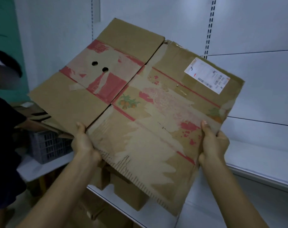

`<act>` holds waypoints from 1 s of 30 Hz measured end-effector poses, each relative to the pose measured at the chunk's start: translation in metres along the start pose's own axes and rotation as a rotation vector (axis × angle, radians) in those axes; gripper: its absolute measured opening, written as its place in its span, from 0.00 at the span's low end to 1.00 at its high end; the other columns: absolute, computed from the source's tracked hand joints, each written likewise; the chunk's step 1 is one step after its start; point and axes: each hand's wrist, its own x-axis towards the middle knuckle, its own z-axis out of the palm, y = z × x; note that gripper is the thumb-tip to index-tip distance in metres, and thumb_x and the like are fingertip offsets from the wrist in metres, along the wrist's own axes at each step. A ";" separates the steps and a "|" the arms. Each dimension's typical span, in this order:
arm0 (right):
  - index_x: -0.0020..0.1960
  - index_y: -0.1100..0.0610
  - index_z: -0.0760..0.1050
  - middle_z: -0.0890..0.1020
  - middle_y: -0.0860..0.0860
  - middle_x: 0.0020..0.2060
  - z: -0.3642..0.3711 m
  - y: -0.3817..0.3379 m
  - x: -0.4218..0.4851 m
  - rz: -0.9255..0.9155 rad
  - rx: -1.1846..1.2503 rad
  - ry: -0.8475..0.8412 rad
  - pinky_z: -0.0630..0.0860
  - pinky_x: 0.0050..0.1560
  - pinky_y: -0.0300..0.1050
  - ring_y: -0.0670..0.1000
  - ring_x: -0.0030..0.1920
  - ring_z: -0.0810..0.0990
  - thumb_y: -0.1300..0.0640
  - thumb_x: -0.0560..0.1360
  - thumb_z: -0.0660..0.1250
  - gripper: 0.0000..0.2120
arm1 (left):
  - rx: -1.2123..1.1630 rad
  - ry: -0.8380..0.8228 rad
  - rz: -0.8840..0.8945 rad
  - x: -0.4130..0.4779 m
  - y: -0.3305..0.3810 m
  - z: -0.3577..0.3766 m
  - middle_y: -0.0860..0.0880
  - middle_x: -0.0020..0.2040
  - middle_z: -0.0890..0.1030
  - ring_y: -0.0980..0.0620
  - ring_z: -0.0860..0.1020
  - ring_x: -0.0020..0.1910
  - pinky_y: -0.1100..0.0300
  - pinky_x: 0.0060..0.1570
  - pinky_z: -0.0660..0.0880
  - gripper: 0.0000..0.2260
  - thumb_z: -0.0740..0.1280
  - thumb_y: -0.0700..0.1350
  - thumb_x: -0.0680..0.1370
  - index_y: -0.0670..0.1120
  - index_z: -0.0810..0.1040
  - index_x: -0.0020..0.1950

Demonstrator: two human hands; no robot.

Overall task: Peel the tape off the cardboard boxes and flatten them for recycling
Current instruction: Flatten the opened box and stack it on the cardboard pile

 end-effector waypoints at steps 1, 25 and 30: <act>0.56 0.58 0.79 0.83 0.51 0.46 0.021 0.006 -0.001 0.005 0.011 -0.014 0.80 0.34 0.36 0.48 0.44 0.82 0.56 0.74 0.72 0.12 | 0.008 0.001 0.001 0.013 0.016 0.000 0.46 0.55 0.83 0.42 0.80 0.55 0.47 0.47 0.80 0.26 0.60 0.66 0.76 0.48 0.78 0.62; 0.39 0.60 0.76 0.78 0.52 0.21 0.225 0.186 0.134 0.213 -0.897 -0.557 0.69 0.29 0.41 0.50 0.23 0.74 0.53 0.78 0.64 0.12 | 0.429 0.138 -0.084 0.308 0.076 -0.004 0.44 0.53 0.77 0.48 0.73 0.37 0.53 0.50 0.71 0.13 0.52 0.39 0.82 0.41 0.74 0.44; 0.41 0.58 0.75 0.77 0.52 0.22 0.241 0.223 0.136 0.180 -0.806 -0.537 0.69 0.23 0.36 0.48 0.19 0.73 0.54 0.78 0.64 0.10 | 0.482 0.283 -0.012 0.356 0.078 -0.023 0.45 0.50 0.80 0.45 0.78 0.41 0.51 0.39 0.77 0.15 0.55 0.43 0.78 0.41 0.74 0.61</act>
